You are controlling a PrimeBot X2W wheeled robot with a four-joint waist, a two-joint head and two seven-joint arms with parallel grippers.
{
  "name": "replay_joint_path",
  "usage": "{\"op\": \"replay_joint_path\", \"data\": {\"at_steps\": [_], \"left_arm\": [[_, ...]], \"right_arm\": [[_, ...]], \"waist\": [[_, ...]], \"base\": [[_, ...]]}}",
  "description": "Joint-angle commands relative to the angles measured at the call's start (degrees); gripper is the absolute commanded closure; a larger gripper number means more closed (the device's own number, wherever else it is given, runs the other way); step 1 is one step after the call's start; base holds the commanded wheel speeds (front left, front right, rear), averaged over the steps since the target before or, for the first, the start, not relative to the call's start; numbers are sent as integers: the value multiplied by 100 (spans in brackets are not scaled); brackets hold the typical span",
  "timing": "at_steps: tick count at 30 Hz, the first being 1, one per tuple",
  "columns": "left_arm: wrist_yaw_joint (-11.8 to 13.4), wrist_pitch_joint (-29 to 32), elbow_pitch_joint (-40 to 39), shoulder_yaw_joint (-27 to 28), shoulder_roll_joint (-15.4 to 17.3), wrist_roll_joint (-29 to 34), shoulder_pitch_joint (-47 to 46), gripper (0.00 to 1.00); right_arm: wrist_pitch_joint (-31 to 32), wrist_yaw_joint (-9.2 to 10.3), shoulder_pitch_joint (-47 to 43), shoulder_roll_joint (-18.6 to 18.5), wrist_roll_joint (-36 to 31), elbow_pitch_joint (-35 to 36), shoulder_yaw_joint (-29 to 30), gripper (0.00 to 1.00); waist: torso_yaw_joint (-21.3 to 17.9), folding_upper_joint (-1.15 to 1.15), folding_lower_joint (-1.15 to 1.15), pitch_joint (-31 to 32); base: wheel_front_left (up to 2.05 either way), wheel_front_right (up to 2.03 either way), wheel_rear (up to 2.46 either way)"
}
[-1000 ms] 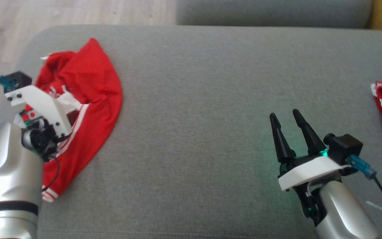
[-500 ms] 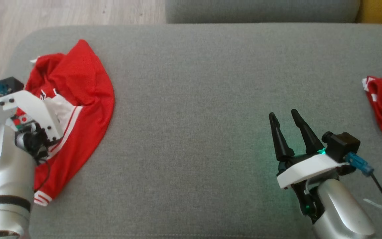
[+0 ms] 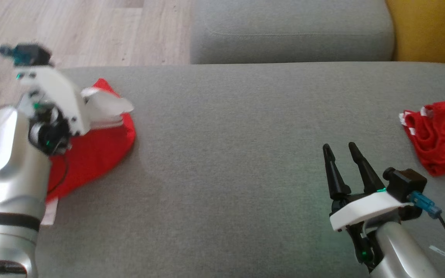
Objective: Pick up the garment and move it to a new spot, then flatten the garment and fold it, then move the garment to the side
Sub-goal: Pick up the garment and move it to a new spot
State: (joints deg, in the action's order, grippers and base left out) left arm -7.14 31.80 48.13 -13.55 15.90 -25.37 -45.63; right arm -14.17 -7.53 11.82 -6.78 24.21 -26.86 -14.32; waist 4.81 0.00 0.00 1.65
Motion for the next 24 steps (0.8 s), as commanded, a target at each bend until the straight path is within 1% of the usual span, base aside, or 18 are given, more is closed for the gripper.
{"op": "replay_joint_path", "data": {"at_steps": [1,3,4,7,13,19,24], "left_arm": [[-32,11,-354,87,199,-82,-468,100],[-33,110,-751,-58,209,-274,-465,100],[-33,194,-1125,-186,223,-423,-448,100],[-34,293,-1616,-291,168,-611,-406,100],[4,448,-2292,-306,-165,-956,-382,100],[143,461,-2489,-276,-484,-1131,-611,100],[314,211,-2238,-203,-799,-1159,-1140,100]], "right_arm": [[-65,4,144,-61,-1,169,-71,0],[-67,4,138,-79,-14,184,-37,0],[-68,4,151,-92,-26,201,-17,0],[-63,4,181,-104,-44,220,-15,0],[-25,4,262,-142,-49,253,-10,0],[-24,4,388,-96,-30,315,-33,0],[-49,4,584,62,9,428,-149,0]], "waist": [[-62,0,0,42],[-162,0,0,68],[-299,0,0,78],[-568,0,0,74],[-1218,0,0,-46],[-1997,0,0,-372],[-2574,0,0,-859]], "base": [[0,0,0],[0,0,0],[0,0,0],[0,0,0],[0,0,0],[0,0,0],[0,0,0]]}}
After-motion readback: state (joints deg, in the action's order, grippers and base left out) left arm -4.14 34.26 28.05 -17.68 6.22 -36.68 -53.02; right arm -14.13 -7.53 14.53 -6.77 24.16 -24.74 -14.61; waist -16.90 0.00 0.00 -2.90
